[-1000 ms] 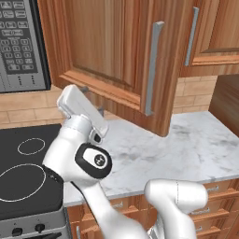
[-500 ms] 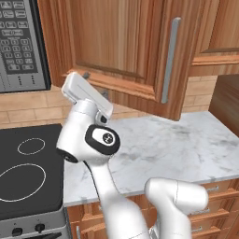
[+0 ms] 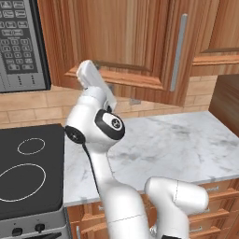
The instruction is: Open the cabinet. Pick the bowls from the counter and place them in the cabinet. Then close the cabinet.
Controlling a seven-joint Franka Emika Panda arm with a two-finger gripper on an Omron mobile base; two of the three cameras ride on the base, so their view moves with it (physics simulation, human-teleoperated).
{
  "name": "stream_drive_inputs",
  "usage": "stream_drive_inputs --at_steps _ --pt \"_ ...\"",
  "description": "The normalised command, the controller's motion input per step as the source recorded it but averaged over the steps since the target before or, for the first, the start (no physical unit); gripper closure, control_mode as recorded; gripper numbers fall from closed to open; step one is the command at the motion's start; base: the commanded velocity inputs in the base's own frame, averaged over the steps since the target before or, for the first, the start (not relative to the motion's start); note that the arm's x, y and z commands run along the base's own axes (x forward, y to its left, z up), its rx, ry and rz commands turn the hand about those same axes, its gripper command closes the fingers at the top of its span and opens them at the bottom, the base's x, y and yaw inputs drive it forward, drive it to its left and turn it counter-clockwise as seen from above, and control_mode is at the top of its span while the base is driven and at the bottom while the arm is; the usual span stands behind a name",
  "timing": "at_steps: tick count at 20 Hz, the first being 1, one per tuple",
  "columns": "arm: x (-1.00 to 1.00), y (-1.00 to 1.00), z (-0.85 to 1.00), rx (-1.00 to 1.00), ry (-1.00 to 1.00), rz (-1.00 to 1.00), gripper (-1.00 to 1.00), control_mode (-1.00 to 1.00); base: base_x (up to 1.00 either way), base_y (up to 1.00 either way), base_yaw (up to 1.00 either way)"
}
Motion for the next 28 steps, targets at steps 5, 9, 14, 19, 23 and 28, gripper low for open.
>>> stream_drive_inputs --at_steps 5,9,14,19,23,28 --pt "1.00 -0.04 -0.05 0.23 -0.11 0.37 -1.00 -1.00 0.00 0.00 0.00" --pt "1.00 -0.02 -0.04 0.28 -0.18 0.45 -1.00 -1.00 0.00 0.00 0.00" --pt "1.00 -0.11 -0.19 0.33 -0.30 0.51 -1.00 -1.00 0.00 0.00 0.00" --pt "1.00 -0.06 -0.50 0.26 -0.41 0.53 -1.00 -1.00 0.00 0.00 0.00" --pt "1.00 0.00 -1.00 0.00 -0.81 0.44 -1.00 -1.00 0.00 0.00 0.00" --pt "1.00 0.00 -0.92 0.00 -0.89 0.35 -1.00 -1.00 0.00 0.00 0.00"
